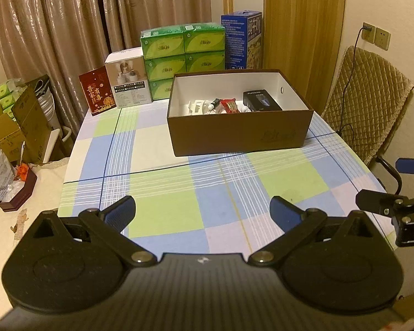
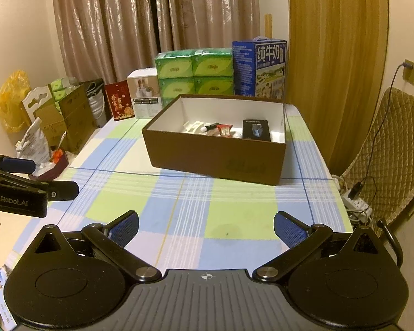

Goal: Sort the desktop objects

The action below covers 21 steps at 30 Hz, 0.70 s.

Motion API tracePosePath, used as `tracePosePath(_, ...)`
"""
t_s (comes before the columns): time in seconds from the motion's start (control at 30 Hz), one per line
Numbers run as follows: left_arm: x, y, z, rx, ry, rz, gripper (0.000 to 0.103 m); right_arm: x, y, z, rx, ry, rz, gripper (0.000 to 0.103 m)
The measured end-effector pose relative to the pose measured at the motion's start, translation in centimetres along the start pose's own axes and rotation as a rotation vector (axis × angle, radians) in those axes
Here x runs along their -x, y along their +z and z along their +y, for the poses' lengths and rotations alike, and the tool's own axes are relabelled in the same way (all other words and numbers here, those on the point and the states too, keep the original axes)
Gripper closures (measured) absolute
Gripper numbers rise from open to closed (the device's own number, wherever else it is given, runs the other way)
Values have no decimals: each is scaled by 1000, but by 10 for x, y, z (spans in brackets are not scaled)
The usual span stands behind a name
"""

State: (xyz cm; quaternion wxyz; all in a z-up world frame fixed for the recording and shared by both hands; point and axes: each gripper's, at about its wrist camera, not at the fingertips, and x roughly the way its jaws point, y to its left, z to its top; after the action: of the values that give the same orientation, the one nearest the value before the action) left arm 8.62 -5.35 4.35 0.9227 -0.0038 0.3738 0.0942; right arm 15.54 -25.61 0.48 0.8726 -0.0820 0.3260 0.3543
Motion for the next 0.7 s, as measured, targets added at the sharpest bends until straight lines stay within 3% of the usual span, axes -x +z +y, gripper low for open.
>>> tracePosePath(0.7,-14,5,0,-16,-19,6,1,-8,2,2,-11,-15,16,2)
